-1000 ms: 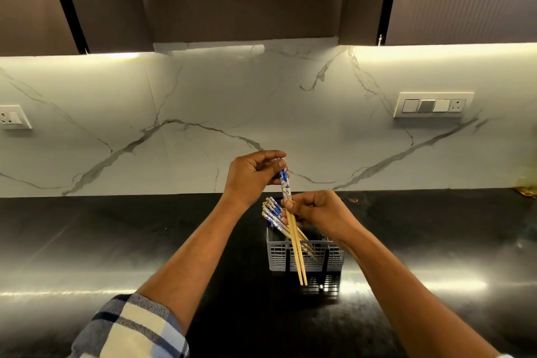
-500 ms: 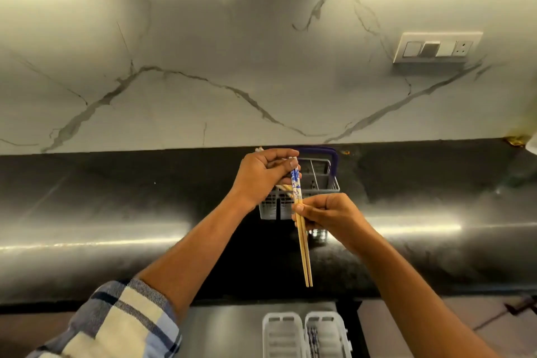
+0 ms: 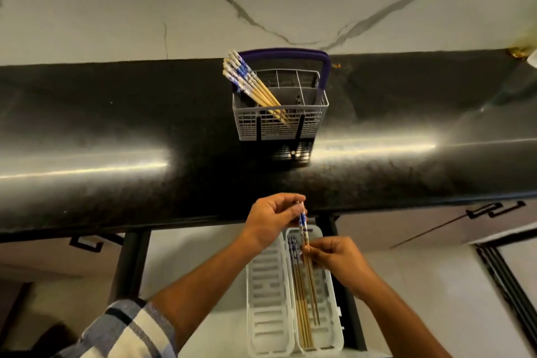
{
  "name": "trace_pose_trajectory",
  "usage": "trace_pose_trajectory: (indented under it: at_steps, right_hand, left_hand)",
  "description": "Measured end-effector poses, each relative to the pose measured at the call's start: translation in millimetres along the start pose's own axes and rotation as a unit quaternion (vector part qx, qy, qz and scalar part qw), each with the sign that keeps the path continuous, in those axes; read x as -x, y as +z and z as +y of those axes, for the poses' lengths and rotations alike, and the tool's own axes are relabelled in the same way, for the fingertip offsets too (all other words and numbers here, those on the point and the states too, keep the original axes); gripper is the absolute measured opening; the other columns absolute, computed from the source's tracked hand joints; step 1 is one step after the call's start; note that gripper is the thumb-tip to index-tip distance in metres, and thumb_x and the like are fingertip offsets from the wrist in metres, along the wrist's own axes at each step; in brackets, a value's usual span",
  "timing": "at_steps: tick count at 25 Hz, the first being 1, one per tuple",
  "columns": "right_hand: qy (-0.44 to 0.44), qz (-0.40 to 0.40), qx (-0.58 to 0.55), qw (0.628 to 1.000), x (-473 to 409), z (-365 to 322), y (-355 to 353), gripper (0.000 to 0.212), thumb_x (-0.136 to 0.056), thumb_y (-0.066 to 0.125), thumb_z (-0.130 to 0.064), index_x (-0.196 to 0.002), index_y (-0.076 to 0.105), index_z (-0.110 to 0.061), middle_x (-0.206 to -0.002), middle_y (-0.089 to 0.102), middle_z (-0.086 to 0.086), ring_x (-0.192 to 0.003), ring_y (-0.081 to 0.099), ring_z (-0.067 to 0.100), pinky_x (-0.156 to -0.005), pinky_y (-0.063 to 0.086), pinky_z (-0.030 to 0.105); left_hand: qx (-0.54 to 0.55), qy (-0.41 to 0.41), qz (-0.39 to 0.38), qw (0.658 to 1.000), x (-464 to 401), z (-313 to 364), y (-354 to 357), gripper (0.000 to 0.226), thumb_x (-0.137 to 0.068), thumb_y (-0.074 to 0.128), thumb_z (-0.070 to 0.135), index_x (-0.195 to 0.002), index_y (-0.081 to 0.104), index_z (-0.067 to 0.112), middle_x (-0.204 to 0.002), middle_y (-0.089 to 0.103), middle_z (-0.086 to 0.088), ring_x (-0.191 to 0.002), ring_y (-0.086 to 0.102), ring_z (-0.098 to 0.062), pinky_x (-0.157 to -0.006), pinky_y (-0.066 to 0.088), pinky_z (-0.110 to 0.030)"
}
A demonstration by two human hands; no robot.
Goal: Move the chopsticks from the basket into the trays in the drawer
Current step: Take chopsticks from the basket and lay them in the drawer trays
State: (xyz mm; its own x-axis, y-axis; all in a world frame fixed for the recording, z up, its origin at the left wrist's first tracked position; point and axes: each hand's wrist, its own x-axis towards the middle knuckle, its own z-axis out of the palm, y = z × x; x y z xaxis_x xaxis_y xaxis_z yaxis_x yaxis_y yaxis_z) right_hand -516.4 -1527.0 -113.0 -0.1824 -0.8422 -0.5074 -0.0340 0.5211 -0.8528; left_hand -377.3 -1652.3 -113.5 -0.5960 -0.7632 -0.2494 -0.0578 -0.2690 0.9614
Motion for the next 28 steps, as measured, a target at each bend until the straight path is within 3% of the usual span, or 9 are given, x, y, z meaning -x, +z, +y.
trace_pose_trajectory:
  at_steps: [2,5,7,9,12,14,19,24,28]
  right_hand:
    - [0.022,0.022,0.026,0.999,0,24,3,0.013,-0.092,0.066,-0.012,-0.094,0.078,-0.011,-0.085,0.079,0.004,-0.081,0.075,0.017,-0.071,0.06,0.025]
    - [0.06,0.065,0.064,0.994,0,57,11,0.014,-0.093,0.067,-0.017,-0.086,0.079,-0.019,-0.079,0.078,0.0,-0.074,0.074,0.014,-0.074,0.061,0.034]
    - [0.077,0.104,0.143,0.981,-3,74,19,0.02,-0.093,0.067,-0.022,-0.077,0.078,-0.021,-0.068,0.074,-0.002,-0.058,0.066,0.003,-0.063,0.056,0.026]
    - [0.094,0.139,0.22,0.961,-11,86,29,0.027,-0.094,0.064,-0.026,-0.069,0.073,-0.02,-0.06,0.068,-0.002,-0.051,0.06,0.002,-0.053,0.05,0.023]
    - [0.137,0.186,0.301,0.925,-29,88,45,0.024,-0.095,0.058,-0.022,-0.076,0.071,-0.015,-0.071,0.07,0.0,-0.063,0.068,0.016,-0.06,0.061,0.035]
    - [0.153,0.194,0.348,0.904,-38,82,49,0.019,-0.096,0.054,-0.015,-0.088,0.069,-0.01,-0.085,0.07,0.003,-0.073,0.068,0.019,-0.068,0.061,0.033]
    - [0.181,0.168,0.354,0.902,-48,81,57,0.016,-0.1,0.05,-0.017,-0.103,0.065,-0.011,-0.102,0.069,0.005,-0.088,0.068,0.018,-0.08,0.059,0.029]
    - [0.192,0.147,0.349,0.905,-50,87,59,0.017,-0.1,0.05,-0.016,-0.104,0.065,-0.01,-0.098,0.067,0.003,-0.088,0.067,0.016,-0.079,0.057,0.024]
    - [0.195,0.13,0.366,0.901,-48,82,59,0.019,-0.1,0.051,-0.015,-0.112,0.064,-0.011,-0.114,0.069,0.005,-0.102,0.068,0.02,-0.088,0.057,0.028]
  left_hand:
    - [-0.061,-0.032,-0.02,0.997,2,-18,-2,0.025,-0.093,0.067,0.012,-0.117,0.069,0.012,-0.103,0.075,-0.013,-0.093,0.074,-0.023,-0.083,0.061,-0.035]
    - [-0.147,-0.067,-0.031,0.986,5,-26,-10,0.033,-0.093,0.068,0.025,-0.125,0.065,0.017,-0.106,0.075,-0.003,-0.096,0.073,-0.013,-0.083,0.061,-0.03]
    - [-0.14,-0.084,-0.014,0.986,8,-27,-18,0.029,-0.094,0.066,0.025,-0.12,0.068,0.014,-0.103,0.075,-0.006,-0.095,0.073,-0.014,-0.083,0.062,-0.033]
    - [-0.124,-0.109,-0.006,0.986,11,-29,-26,0.022,-0.095,0.065,0.024,-0.112,0.07,0.012,-0.1,0.075,-0.01,-0.094,0.074,-0.019,-0.083,0.062,-0.034]
    - [-0.112,-0.133,0.0,0.985,16,-31,-34,0.02,-0.095,0.064,0.025,-0.109,0.07,0.011,-0.099,0.076,-0.011,-0.094,0.074,-0.023,-0.08,0.062,-0.03]
    - [-0.108,-0.137,0.007,0.985,18,-31,-37,0.019,-0.095,0.064,0.024,-0.108,0.07,0.011,-0.098,0.076,-0.011,-0.092,0.075,-0.022,-0.077,0.062,-0.027]
    - [-0.089,-0.142,0.018,0.986,26,-35,-44,0.012,-0.095,0.064,0.022,-0.102,0.071,0.015,-0.096,0.076,-0.011,-0.092,0.075,-0.023,-0.08,0.061,-0.03]
    - [-0.08,-0.167,0.023,0.982,33,-39,-56,0.015,-0.095,0.064,0.021,-0.105,0.071,0.012,-0.098,0.076,-0.015,-0.092,0.075,-0.025,-0.08,0.062,-0.031]
    - [-0.076,-0.166,0.035,0.983,33,-42,-60,0.016,-0.096,0.063,0.019,-0.106,0.071,0.01,-0.098,0.076,-0.015,-0.09,0.075,-0.024,-0.079,0.062,-0.031]
